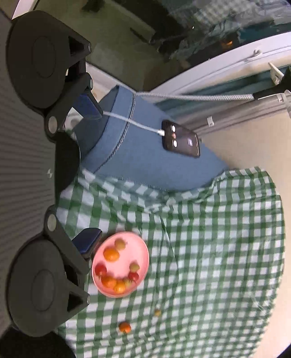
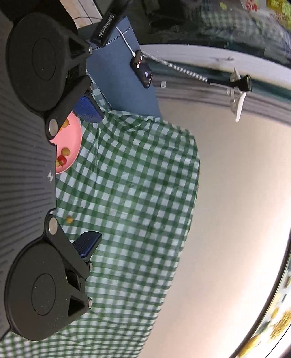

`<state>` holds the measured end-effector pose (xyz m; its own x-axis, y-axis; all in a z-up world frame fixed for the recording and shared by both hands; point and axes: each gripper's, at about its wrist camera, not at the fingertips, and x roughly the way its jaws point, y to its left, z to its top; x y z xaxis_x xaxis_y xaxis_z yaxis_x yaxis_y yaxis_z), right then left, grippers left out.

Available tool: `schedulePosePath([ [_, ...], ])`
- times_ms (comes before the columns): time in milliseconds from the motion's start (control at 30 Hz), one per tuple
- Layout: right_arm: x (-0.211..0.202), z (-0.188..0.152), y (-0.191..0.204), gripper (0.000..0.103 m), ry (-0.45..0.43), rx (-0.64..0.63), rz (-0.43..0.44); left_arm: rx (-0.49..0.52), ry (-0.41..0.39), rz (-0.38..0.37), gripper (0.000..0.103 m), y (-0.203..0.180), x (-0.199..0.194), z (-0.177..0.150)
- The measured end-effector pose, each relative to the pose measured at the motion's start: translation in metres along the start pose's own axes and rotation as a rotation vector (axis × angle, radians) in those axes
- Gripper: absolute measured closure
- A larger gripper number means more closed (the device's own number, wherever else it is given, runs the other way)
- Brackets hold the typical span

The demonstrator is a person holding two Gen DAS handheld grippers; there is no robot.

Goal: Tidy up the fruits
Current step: 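Lift both open tools away from the plate, then grasp a yellow kumquat with the left tool while the right tool grasps a mandarin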

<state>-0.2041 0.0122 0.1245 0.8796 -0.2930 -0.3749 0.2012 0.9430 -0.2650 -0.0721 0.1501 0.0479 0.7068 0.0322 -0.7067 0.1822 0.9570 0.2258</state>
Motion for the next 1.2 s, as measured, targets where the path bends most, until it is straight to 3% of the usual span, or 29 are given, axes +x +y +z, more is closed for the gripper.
schedulePosePath([
  [233,0.02,-0.006,-0.003,0.001,0.057,0.014,0.078,0.032,0.037,0.005,0.0,-0.011,0.015,0.01],
  [400,0.06,-0.036,-0.015,0.001,0.047,0.146,0.145,-0.025,-0.002,-0.071,0.0,-0.031,0.049,0.017],
  [467,0.083,-0.047,-0.019,0.001,0.109,0.206,0.113,-0.035,0.063,-0.104,0.0,-0.043,0.066,0.025],
  [567,0.102,-0.059,-0.037,0.001,0.138,0.287,0.099,-0.001,0.058,-0.108,0.0,-0.057,0.075,0.031],
  [700,0.137,-0.09,-0.071,0.001,0.229,0.334,-0.016,0.055,0.083,-0.083,0.0,-0.078,0.095,0.039],
  [900,0.203,-0.138,-0.124,0.001,0.32,0.435,-0.185,0.086,0.118,-0.162,0.0,-0.125,0.129,0.074],
  [1033,0.241,-0.159,-0.134,0.001,0.356,0.39,-0.204,0.132,0.098,-0.219,0.0,-0.168,0.152,0.105],
  [1200,0.278,-0.184,-0.134,0.001,0.387,0.342,-0.192,0.186,0.139,-0.317,0.0,-0.236,0.201,0.139],
])
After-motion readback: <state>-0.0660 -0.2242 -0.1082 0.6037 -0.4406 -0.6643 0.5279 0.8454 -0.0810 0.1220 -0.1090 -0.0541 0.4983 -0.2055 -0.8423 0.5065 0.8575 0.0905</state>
